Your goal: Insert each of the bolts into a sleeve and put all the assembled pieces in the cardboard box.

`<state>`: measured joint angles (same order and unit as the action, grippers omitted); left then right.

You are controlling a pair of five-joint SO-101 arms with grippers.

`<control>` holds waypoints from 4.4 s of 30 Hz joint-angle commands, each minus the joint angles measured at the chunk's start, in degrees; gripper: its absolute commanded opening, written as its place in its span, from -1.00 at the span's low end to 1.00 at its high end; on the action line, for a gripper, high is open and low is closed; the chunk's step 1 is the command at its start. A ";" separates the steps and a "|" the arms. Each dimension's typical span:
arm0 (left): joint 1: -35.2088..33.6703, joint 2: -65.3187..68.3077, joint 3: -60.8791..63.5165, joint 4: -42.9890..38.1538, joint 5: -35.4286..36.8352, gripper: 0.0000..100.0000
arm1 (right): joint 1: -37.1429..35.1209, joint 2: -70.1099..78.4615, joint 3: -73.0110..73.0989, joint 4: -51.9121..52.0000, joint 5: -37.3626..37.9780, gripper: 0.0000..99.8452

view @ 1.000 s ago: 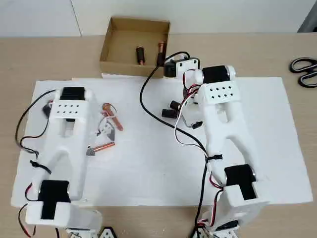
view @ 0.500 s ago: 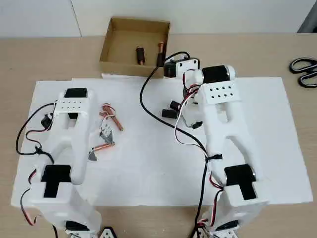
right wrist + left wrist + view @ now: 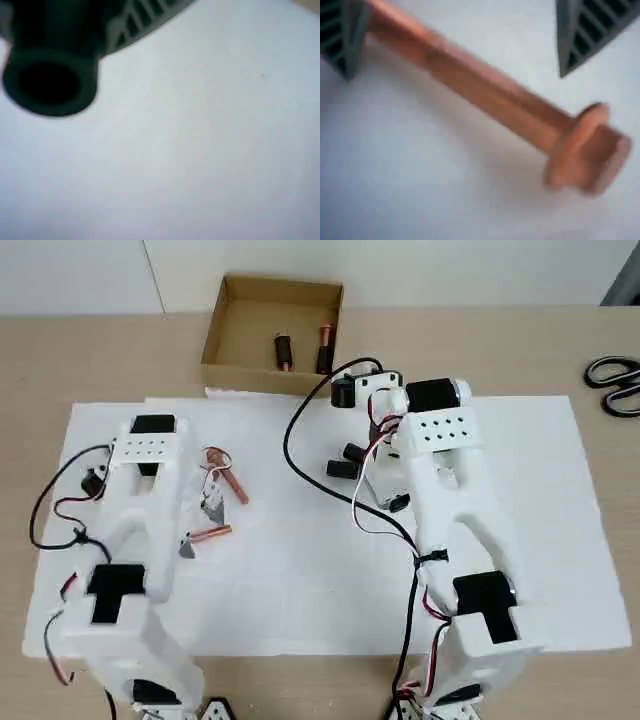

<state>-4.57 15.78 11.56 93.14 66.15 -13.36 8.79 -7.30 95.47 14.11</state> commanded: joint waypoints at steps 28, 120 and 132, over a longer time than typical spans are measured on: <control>0.35 6.77 -10.07 4.48 2.90 -0.99 | 0.40 -3.65 -0.18 -0.48 -0.26 -0.99; -0.09 10.90 -18.33 -6.95 -70.15 -0.88 | 0.48 -3.47 -0.18 -2.51 1.32 -0.99; -0.09 11.25 -18.15 -8.62 -70.07 -0.88 | 0.48 -3.47 -0.18 -2.51 1.32 -0.99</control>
<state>-4.48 27.38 -6.02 86.02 -3.74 -13.36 8.79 -7.30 93.89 14.81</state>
